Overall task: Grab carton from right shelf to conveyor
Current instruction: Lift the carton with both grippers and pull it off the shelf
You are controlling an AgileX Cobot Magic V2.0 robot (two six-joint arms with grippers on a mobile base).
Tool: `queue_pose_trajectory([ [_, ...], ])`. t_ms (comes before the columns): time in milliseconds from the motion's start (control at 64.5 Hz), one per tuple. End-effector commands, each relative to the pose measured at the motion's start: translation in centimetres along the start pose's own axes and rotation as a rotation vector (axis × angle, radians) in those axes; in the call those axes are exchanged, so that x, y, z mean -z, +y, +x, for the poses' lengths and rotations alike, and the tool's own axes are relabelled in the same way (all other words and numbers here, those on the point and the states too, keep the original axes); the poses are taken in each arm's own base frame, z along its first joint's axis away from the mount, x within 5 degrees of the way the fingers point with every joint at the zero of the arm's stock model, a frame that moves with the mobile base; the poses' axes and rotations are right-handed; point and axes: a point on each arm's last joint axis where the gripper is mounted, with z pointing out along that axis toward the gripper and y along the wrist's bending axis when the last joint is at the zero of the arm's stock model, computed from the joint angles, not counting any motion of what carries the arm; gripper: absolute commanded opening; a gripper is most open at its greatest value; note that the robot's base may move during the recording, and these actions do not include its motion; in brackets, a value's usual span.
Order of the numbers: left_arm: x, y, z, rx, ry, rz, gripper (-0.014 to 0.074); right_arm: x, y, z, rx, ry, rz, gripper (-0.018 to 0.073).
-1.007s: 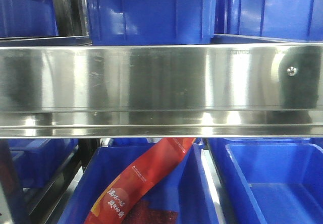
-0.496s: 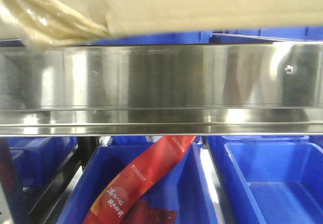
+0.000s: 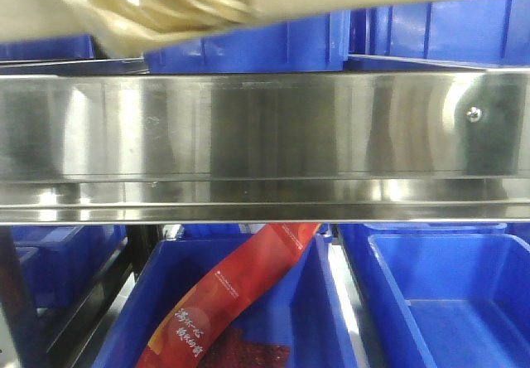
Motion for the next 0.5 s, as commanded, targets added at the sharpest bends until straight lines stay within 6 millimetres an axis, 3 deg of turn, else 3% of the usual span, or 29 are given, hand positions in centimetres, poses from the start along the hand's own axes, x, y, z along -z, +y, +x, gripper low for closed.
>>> queue_pose_trajectory([
  [0,0.65,-0.79,-0.58,0.008,-0.068,0.083,-0.0017,0.38,1.06,-0.45,-0.004,-0.059,-0.103,-0.0067],
  [480,0.58,-0.78,-0.60,0.006,-0.068,0.078,-0.0017,0.37,1.06,-0.45,-0.004,-0.058,-0.103,-0.0067],
])
